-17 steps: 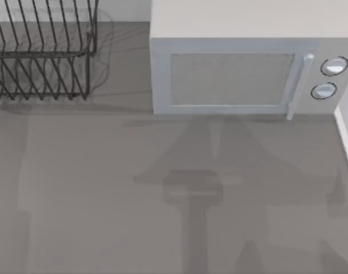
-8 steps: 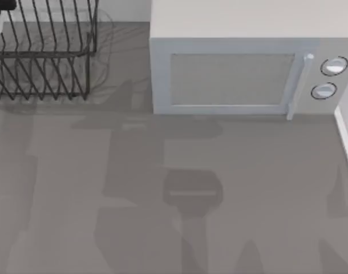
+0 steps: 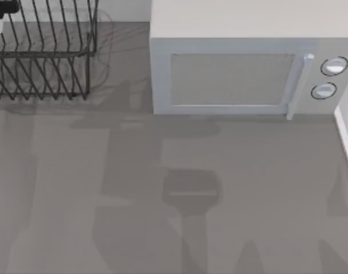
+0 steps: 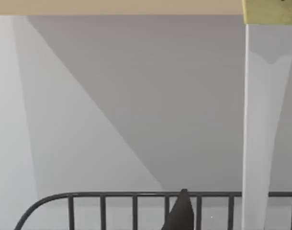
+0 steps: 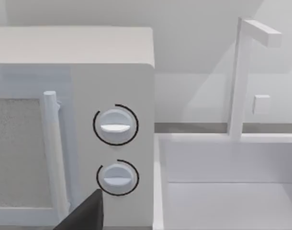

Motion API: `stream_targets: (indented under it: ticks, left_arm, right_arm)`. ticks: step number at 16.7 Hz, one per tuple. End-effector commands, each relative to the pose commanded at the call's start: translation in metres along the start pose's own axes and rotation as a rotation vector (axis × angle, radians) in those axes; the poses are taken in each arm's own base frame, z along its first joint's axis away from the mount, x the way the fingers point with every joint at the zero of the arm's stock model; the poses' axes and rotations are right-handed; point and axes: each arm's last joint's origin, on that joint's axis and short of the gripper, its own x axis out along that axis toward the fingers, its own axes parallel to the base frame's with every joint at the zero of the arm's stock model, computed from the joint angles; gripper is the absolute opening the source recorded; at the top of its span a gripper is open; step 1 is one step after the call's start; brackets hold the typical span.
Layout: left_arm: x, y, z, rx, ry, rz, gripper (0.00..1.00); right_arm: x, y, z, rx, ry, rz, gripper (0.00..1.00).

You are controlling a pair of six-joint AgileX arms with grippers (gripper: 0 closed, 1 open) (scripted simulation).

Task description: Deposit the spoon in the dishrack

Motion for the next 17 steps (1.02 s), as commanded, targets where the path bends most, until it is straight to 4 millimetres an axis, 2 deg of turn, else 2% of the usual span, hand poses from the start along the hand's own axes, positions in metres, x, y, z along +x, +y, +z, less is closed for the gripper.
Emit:
stream_targets:
  ticks: [11,17]
  left_arm:
    - [0.0,0.0,0.0,0.0,0.0,0.0,0.98]
    - [0.0,0.0,0.0,0.0,0.0,0.0,1.0]
  right_arm:
    - [0.0,0.0,0.0,0.0,0.0,0.0,1.0]
    - [0.0,0.0,0.0,0.0,0.0,0.0,1.0]
